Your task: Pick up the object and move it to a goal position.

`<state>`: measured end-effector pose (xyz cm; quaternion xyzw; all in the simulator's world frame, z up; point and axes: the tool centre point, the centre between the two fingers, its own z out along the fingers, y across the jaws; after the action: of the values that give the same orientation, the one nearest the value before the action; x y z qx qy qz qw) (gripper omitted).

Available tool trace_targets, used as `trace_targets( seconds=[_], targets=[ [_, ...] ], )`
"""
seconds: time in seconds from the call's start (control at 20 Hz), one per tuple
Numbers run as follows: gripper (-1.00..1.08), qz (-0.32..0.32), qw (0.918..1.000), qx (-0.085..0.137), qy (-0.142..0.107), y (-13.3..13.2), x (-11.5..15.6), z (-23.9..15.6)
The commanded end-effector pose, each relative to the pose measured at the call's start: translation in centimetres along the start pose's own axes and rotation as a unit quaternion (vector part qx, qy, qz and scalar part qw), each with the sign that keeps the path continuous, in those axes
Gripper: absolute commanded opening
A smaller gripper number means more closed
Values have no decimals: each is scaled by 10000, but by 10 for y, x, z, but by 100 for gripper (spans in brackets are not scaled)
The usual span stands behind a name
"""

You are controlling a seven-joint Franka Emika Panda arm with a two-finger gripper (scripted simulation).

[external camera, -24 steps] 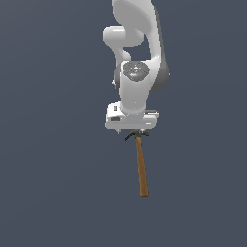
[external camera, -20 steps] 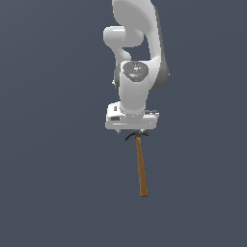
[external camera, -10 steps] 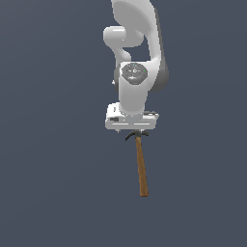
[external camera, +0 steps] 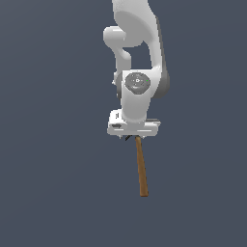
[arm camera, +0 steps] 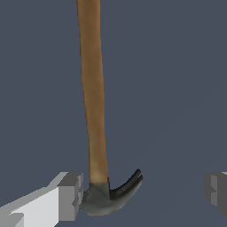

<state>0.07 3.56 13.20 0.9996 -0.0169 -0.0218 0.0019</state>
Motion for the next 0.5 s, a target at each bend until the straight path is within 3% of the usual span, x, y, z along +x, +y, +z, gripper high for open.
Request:
trace_targets(
  seconds=[0.0,0.45],
  targets=[
    [100,75,10000,2,34,-5,9,10],
    [100,368,9992,23,175,-23,39,50]
  ],
)
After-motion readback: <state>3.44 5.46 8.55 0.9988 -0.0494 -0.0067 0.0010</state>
